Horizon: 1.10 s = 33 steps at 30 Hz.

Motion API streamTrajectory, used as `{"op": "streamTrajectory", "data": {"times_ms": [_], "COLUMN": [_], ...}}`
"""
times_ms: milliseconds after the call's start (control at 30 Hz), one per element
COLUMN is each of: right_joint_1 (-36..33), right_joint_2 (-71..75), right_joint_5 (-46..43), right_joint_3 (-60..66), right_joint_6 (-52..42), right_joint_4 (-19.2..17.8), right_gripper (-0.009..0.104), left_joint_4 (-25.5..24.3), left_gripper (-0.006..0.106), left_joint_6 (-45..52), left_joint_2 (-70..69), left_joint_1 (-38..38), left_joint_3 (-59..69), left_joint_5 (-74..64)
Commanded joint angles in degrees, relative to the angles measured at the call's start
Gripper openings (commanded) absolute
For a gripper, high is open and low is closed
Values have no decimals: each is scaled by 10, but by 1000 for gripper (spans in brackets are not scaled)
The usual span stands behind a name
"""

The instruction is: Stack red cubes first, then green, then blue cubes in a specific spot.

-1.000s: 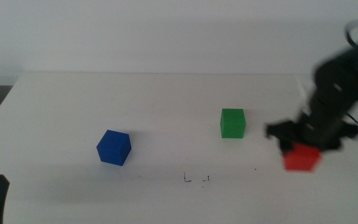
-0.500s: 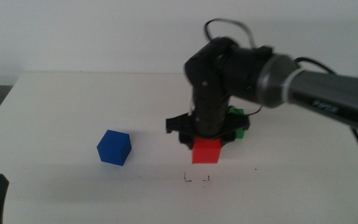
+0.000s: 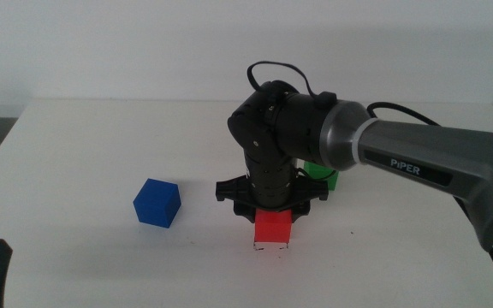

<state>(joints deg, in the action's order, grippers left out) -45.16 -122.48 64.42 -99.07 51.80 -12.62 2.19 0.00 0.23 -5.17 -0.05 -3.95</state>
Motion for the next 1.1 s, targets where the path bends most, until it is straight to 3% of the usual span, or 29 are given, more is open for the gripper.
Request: {"op": "streamTrajectory", "data": {"times_ms": [0,867,900,933,1067], "right_joint_1": [0,1,1,1,0], "right_joint_2": [-4,-38,-38,-38,-29], "right_joint_5": [0,-32,-27,-26,-24], "right_joint_3": [-4,-4,-4,-4,-4], "right_joint_6": [16,25,24,22,1], "right_joint_4": [-17,-27,-27,-27,-19], "right_gripper": [19,19,26,54,78], "left_joint_4": [2,2,2,2,2], "left_gripper": [91,91,91,91,91], "left_joint_6": [0,0,0,0,0], "left_joint_2": [-2,-2,-2,-2,-2], "left_joint_1": [1,1,1,1,1], "left_joint_3": [1,1,1,1,1], "left_joint_5": [8,14,14,14,14]}}
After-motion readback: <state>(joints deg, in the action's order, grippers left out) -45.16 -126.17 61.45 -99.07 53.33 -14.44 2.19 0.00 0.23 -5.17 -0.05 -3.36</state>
